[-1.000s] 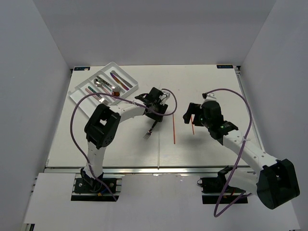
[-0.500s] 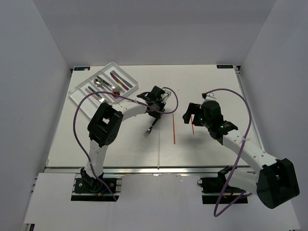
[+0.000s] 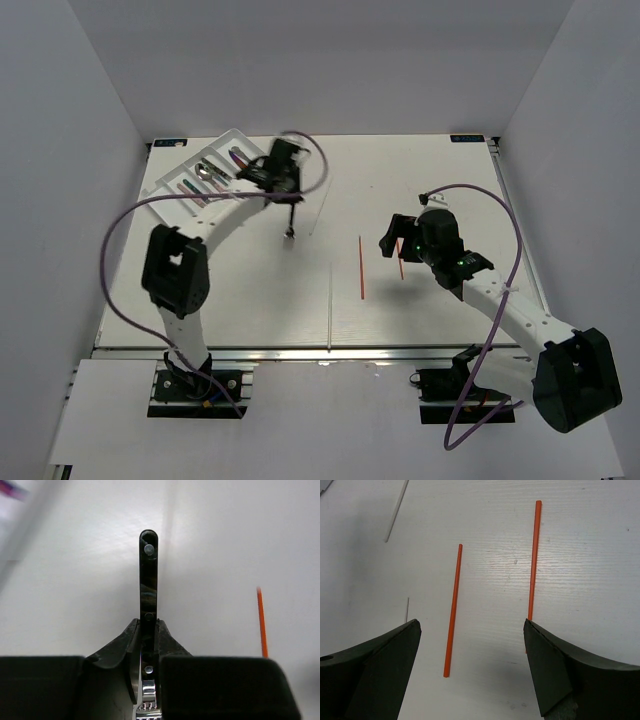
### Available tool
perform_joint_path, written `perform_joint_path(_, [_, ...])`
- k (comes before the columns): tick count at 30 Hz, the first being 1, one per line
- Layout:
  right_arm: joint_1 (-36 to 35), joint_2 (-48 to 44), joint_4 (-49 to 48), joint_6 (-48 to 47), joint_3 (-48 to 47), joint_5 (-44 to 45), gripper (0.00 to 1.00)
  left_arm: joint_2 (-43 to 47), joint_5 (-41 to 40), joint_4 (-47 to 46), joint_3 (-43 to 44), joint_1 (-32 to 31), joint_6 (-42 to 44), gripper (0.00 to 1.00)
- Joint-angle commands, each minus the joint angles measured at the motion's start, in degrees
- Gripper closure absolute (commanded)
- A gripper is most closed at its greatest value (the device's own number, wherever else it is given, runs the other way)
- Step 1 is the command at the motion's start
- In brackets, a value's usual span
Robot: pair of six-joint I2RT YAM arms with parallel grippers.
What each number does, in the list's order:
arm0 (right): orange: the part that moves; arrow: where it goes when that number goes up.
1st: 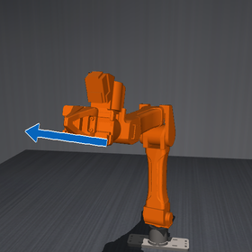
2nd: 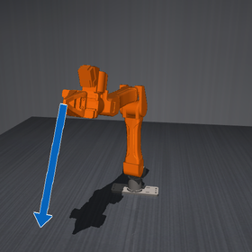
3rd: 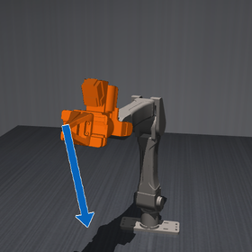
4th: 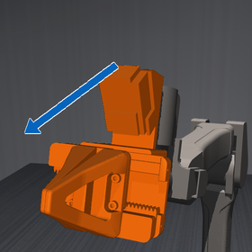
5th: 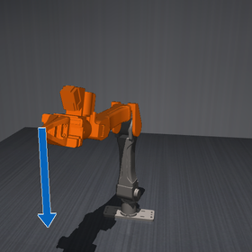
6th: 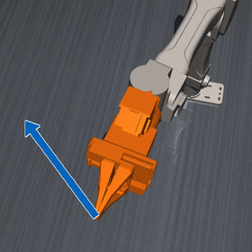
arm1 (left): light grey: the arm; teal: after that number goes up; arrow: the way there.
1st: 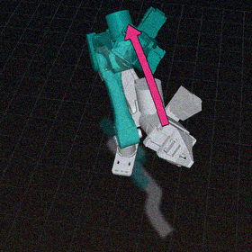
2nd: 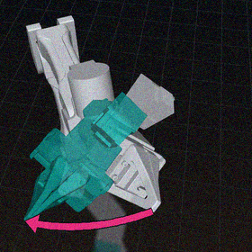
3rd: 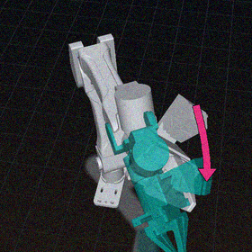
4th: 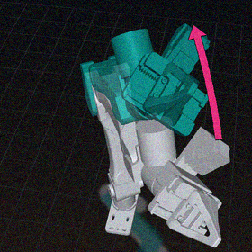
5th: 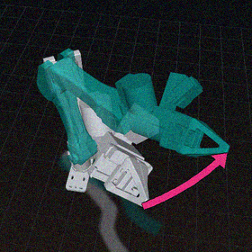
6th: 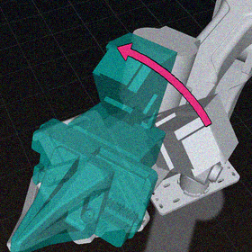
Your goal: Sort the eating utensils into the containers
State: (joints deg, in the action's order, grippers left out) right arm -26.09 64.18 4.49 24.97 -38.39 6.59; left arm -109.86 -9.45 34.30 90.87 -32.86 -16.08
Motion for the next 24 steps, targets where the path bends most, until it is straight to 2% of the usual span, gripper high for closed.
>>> perform_joint_path(1, [0.2,0.1,-1.9,-0.9,-1.2,-0.6,0.12,8.3,-5.5,-5.1,-1.8,14.9,-13.1,1.00])
perform_joint_path(2, [0.1,0.1,-1.9,-0.9,-1.2,-0.7,0.12,9.8,-4.6,-7.1,-3.4,20.6,-14.8,1.00])
perform_joint_path(5, [0.2,0.2,-2.1,-1.0,-1.2,-0.8,0.12,9.9,-5.7,-12.6,-6.8,28.5,-20.9,1.00])
perform_joint_path(8, [0.2,0.3,-2.1,-1.1,-1.2,-0.8,0.12,4.2,-5.0,-12.3,-2.2,33.4,-22.2,1.00])
perform_joint_path(11, [0.2,0.7,-2.3,-1.2,-1.2,-1.1,0.12,-4.6,-3.9,-7.6,7.5,38.5,-22.3,1.00])
perform_joint_path(16, [0.2,1.3,-2.3,-1.3,-1.3,-1.3,0.12,-11.7,2.2,-8.6,12.7,41.8,-23.9,1.00])
perform_joint_path(19, [0.2,1.6,-2.2,-1.4,-1.4,-1.4,0.12,-14.2,2.2,-7.2,15.4,42.3,-23.7,1.00])
perform_joint_path(22, [0.2,1.6,-2.2,-1.4,-1.4,-1.2,0.12,-13.8,1.7,-7.3,14.0,42.9,-23.7,1.00])
perform_joint_path(24, [0.2,1.7,-2.2,-1.4,-1.4,-1.1,0.12,-12.7,1.5,-8.2,10.9,43.0,-23.7,0.89])
